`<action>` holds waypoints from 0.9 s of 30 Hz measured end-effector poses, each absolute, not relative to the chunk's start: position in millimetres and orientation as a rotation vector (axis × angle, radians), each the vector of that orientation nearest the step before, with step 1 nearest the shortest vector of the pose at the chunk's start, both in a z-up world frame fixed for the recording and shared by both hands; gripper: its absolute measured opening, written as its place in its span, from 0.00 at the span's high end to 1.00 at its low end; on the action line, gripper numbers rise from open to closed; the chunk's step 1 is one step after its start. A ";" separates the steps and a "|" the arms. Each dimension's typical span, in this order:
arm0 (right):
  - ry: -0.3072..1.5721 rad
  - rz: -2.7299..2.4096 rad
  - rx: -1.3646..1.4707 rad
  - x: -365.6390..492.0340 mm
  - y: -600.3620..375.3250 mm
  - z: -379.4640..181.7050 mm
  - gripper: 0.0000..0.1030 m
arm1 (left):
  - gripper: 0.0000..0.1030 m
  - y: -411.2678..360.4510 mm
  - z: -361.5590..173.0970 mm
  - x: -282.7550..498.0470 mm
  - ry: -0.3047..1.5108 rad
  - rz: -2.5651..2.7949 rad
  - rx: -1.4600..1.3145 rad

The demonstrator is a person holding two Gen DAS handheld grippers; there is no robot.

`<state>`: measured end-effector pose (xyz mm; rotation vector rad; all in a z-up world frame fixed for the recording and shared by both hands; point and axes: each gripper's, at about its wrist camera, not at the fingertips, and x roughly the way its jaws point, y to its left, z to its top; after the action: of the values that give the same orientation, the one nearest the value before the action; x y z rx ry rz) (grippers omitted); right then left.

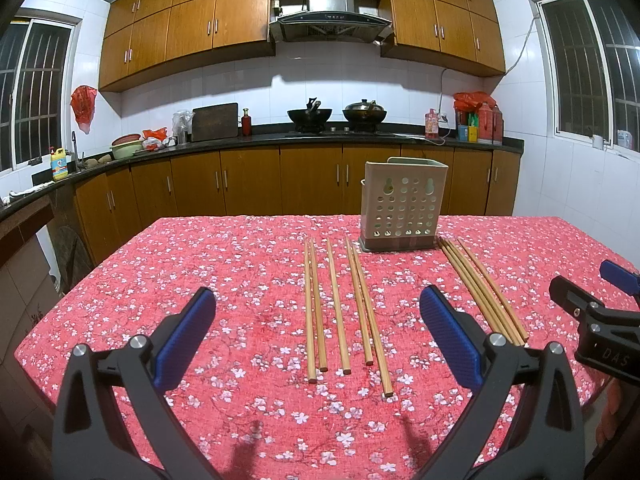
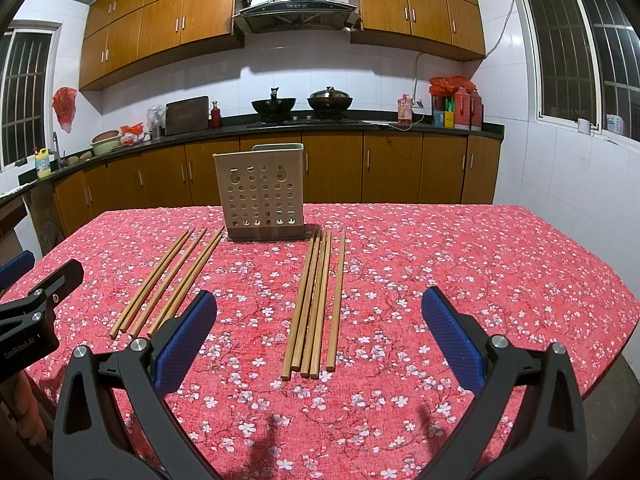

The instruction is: Organize utensils

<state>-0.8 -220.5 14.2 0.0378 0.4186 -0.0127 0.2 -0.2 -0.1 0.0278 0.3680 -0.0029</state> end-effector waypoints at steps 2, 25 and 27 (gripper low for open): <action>0.419 -0.013 0.038 -0.9 -220.6 14.3 0.02 | 0.04 -0.2 -0.1 0.2 0.368 -0.003 0.028; 0.476 -0.038 0.053 11.7 -229.1 16.2 0.02 | 0.04 7.6 -7.2 19.6 0.441 0.052 0.035; 0.507 -0.052 0.069 23.4 -232.5 9.9 0.02 | 0.04 14.6 -11.0 31.1 0.479 0.069 0.031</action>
<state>23.4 -232.5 9.9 0.0689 0.5073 -0.0517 31.1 14.6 -11.0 0.0312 0.4789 0.0692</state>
